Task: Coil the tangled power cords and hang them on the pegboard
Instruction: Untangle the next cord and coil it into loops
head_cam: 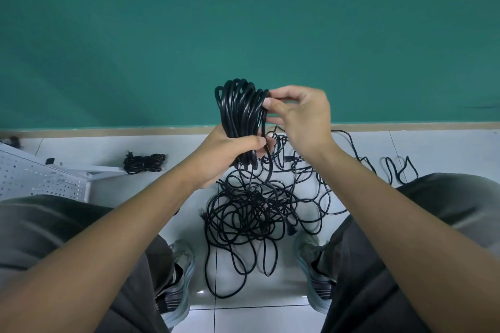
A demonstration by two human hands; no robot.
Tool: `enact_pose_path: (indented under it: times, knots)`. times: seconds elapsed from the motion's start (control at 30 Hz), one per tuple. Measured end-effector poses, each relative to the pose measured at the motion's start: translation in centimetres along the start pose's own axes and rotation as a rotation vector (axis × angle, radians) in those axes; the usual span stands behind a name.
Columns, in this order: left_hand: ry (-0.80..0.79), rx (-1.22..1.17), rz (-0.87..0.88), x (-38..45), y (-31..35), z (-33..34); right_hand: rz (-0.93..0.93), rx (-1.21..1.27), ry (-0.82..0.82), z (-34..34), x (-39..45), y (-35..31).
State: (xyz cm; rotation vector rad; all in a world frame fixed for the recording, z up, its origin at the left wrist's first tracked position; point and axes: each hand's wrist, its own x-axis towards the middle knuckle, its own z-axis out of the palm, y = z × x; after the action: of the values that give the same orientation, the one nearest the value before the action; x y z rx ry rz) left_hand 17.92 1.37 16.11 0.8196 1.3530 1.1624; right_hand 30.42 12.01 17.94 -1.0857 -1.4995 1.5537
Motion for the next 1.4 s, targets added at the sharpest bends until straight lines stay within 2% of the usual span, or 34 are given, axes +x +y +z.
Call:
enact_pose_path:
  times: [0.1,0.17,0.23,0.33,0.43,0.57,0.63,0.73,0.87,1.0,1.07,1.13,1.2,1.27,1.4]
  knots:
    - [-0.016,-0.072,-0.016,-0.2,0.2,0.2,-0.050,-0.057,-0.003,0.2,-0.3,0.3]
    - [0.011,-0.196,-0.054,-0.2,0.2,0.2,-0.107,-0.178,-0.004,0.4,-0.5,0.6]
    - [0.021,-0.307,-0.083,0.0,0.4,-0.1,-0.115,-0.290,-0.086,0.7,-0.9,1.0]
    - [0.057,-0.372,-0.065,0.5,1.0,-1.0,0.106,-0.282,-0.315,1.5,-2.4,1.3]
    - [0.223,-0.517,-0.041,1.4,1.5,-2.4,0.240,-0.281,-0.541,2.6,-4.1,2.1]
    - [0.460,-0.633,-0.072,2.2,0.8,-4.4,0.260,-0.372,-0.618,3.0,-4.3,2.3]
    - [0.543,-0.552,-0.073,2.4,0.6,-4.9,0.235,-0.403,-0.635,2.5,-3.9,1.5]
    - [0.617,-0.285,-0.041,2.5,0.7,-4.5,0.118,-0.449,-0.694,1.6,-3.5,0.3]
    - [0.566,-0.061,-0.003,2.6,0.1,-3.9,0.043,-0.521,-0.726,0.4,-3.1,-0.7]
    - [0.461,-0.036,-0.078,2.6,-0.4,-4.1,-0.007,-0.486,-0.651,0.0,-3.2,-1.1]
    - [0.398,-0.150,-0.123,2.2,0.0,-4.2,-0.042,-0.451,-0.620,0.0,-3.4,-1.0]
    - [0.371,-0.398,-0.134,2.1,0.5,-4.5,-0.050,-0.394,-0.594,-0.1,-3.5,-1.0]
    - [0.389,-0.707,-0.112,2.0,1.3,-4.8,-0.050,-0.389,-0.560,-0.1,-3.7,-0.9]
    - [0.433,-0.914,-0.094,2.0,1.9,-5.1,-0.068,-0.463,-0.517,0.3,-4.1,-0.3]
    - [0.472,-1.036,-0.130,1.8,2.0,-4.8,-0.112,-0.713,-0.517,1.4,-5.0,0.6]
